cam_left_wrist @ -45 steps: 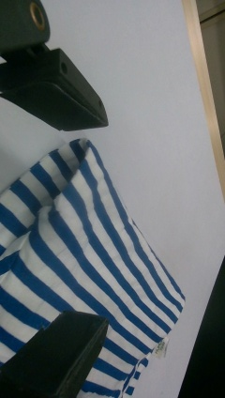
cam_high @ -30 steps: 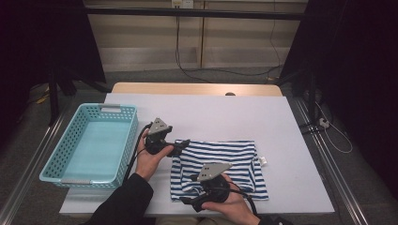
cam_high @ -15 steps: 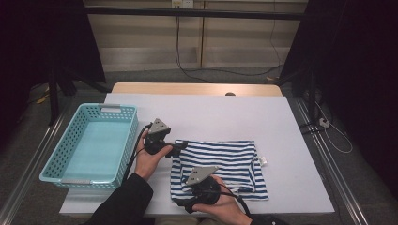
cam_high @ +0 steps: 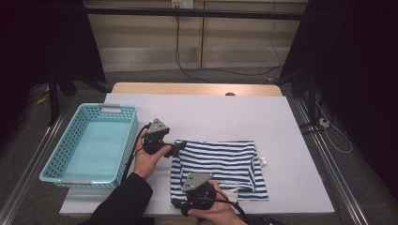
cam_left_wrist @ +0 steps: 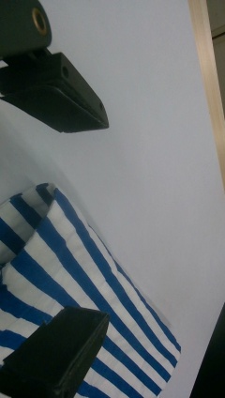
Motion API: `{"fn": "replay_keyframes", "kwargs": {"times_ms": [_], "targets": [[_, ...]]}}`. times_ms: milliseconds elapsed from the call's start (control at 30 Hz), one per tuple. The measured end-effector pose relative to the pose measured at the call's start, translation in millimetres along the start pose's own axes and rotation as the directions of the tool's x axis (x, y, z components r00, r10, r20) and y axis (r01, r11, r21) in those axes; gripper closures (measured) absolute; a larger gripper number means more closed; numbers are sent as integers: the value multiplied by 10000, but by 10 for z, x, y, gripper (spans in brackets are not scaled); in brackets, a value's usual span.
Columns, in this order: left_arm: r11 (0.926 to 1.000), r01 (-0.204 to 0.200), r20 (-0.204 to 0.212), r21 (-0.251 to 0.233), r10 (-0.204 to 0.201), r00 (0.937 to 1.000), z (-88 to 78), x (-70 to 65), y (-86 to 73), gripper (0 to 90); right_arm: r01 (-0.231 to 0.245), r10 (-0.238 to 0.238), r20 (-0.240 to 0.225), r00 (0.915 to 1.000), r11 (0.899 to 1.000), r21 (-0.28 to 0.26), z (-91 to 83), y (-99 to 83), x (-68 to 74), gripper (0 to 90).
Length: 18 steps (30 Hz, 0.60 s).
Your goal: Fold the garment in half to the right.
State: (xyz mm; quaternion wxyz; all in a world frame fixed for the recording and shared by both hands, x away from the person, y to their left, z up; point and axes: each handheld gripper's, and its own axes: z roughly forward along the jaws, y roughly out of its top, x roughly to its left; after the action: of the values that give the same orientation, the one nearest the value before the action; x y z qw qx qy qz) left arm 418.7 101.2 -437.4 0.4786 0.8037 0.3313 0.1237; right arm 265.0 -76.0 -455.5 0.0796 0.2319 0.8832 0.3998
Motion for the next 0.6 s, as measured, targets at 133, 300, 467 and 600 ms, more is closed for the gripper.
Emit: {"fn": "replay_keyframes", "kwargs": {"times_ms": [133,300,467,600], "targets": [[9999,94,100,-64,-93,9999,34,-18,-10,78,-48,49,190,9998,10000,-7,13,0,16,344],[9999,54,98,101,-55,9999,23,-3,-15,83,251,-249,448,9987,9997,-54,39,4,38,344],[9991,287,261,325,-295,9992,18,7,-34,81,484,-482,565,9972,9988,-19,40,2,46,350],[9993,31,187,366,-38,9998,29,6,-38,81,488,-498,503,9975,9986,226,-4,16,-9,534]]}}
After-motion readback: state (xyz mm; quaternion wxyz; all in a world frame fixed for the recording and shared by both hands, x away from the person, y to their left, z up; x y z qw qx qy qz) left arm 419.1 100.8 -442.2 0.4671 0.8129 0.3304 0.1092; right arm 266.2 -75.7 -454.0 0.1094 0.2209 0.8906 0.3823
